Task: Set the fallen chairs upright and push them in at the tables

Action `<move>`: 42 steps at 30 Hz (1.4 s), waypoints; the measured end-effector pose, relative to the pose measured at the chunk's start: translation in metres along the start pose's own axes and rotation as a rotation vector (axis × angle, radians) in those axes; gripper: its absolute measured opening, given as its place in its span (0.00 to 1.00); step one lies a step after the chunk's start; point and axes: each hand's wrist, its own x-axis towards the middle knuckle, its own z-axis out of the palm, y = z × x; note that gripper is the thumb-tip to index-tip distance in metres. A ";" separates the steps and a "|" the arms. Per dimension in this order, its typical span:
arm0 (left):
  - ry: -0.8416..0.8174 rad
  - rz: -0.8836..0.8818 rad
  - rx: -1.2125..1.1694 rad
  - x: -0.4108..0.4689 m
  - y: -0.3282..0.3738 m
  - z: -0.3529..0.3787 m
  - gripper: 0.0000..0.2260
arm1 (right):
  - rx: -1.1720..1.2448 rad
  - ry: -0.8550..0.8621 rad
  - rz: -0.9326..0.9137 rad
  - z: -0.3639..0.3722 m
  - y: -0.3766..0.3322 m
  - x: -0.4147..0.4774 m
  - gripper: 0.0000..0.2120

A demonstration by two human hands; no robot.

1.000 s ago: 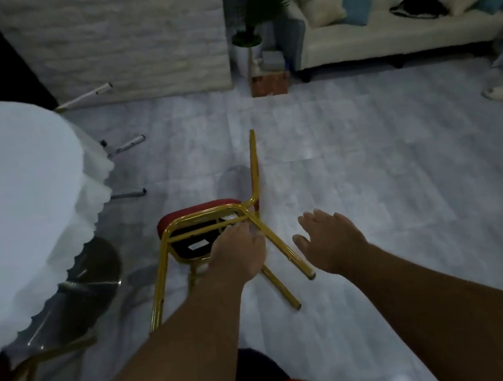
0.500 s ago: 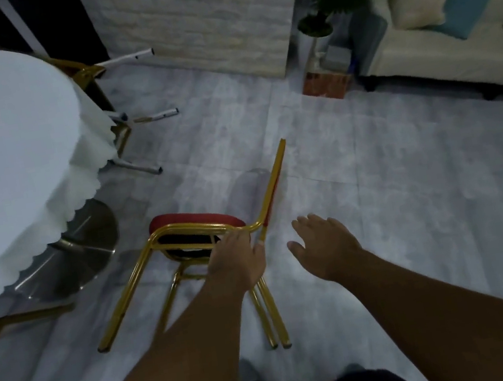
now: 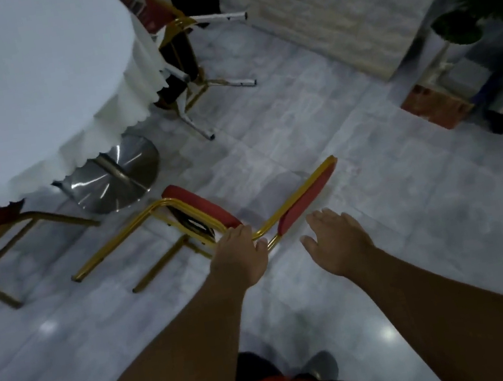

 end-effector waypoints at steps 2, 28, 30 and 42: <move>0.012 -0.011 0.037 0.013 0.011 0.002 0.23 | -0.006 -0.009 -0.043 -0.009 0.010 0.019 0.30; -0.126 -0.400 -0.246 0.363 0.124 0.139 0.25 | -0.341 -0.154 -0.365 -0.029 0.205 0.397 0.32; -0.098 -0.414 -0.278 0.393 0.141 0.164 0.28 | -0.368 -0.165 -0.426 -0.008 0.225 0.431 0.33; -0.109 -0.348 -0.136 0.493 0.161 0.287 0.25 | -0.352 -0.426 -0.824 0.113 0.316 0.556 0.22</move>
